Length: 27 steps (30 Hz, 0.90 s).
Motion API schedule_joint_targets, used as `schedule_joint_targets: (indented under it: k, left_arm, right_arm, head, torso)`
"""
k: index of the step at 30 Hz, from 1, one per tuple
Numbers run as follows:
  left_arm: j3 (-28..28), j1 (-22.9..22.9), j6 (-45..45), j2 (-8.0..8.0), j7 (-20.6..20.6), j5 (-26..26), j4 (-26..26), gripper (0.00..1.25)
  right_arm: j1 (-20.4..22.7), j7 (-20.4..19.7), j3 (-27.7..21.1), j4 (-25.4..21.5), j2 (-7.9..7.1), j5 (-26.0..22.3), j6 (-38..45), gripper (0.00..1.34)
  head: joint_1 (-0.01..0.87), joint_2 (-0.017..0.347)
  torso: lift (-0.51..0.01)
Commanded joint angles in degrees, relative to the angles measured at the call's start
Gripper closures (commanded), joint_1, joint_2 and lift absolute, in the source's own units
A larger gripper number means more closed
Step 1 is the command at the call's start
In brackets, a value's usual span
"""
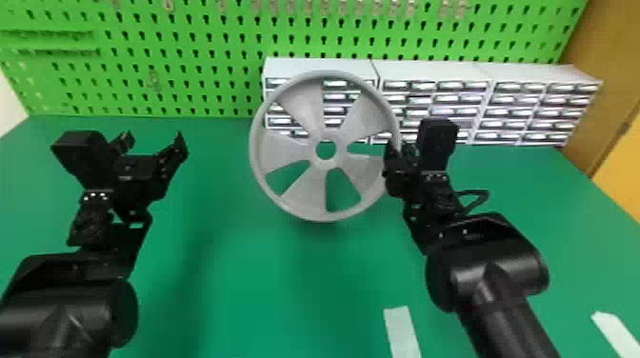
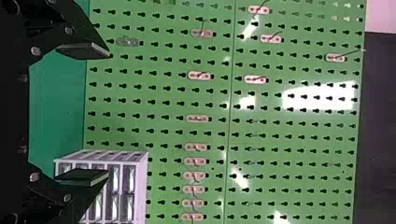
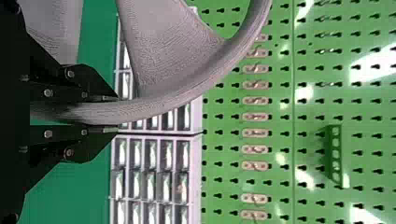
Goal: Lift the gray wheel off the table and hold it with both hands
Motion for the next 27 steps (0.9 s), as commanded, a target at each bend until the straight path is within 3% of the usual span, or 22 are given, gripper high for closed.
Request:
schedule_joint_targets:
  k: [1, 10, 27]
  left_arm:
    - [-0.1, 0.0, 0.0, 0.0, 0.0, 0.02, -0.06, 0.36]
    - [-0.36, 0.0, 0.0, 0.0, 0.0, 0.11, -0.15, 0.36]
    - [-0.89, 0.44, 0.0, 0.0, 0.09, 0.64, -0.23, 0.36]
  right_arm:
    - [0.18, -0.54, 0.97, 1.36, 0.1, 1.58, -5.38, 1.21]
    - [0.89, -3.71, 2.72, 4.44, 0.1, 4.04, -15.93, 1.21]
    - [1.59, -7.05, 4.92, 8.48, 0.36, 5.88, -28.06, 1.21]
  head:
    - [0.711, 0.015]
    - [0.711, 0.015]
    - [0.711, 0.015]
  torso:
    - [-0.098]
    - [-0.098]
    - [-0.098]
